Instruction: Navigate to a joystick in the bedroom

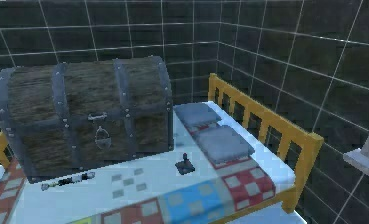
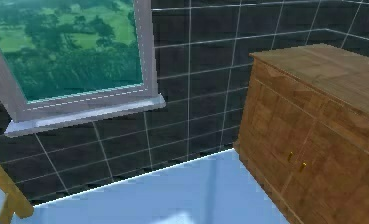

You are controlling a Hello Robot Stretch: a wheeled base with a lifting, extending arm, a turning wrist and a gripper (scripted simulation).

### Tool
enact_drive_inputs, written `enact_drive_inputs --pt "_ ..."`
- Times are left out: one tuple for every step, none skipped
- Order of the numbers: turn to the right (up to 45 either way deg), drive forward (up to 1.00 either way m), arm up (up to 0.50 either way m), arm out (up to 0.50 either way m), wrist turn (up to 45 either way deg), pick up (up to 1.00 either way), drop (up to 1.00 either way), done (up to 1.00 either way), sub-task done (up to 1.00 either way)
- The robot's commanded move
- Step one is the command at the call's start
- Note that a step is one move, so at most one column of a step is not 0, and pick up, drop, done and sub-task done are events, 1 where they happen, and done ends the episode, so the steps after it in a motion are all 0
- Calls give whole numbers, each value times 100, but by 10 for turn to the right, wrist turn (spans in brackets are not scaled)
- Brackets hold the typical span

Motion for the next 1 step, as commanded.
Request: enact_drive_inputs --pt "0 0 0 0 0 0 0 100 0"
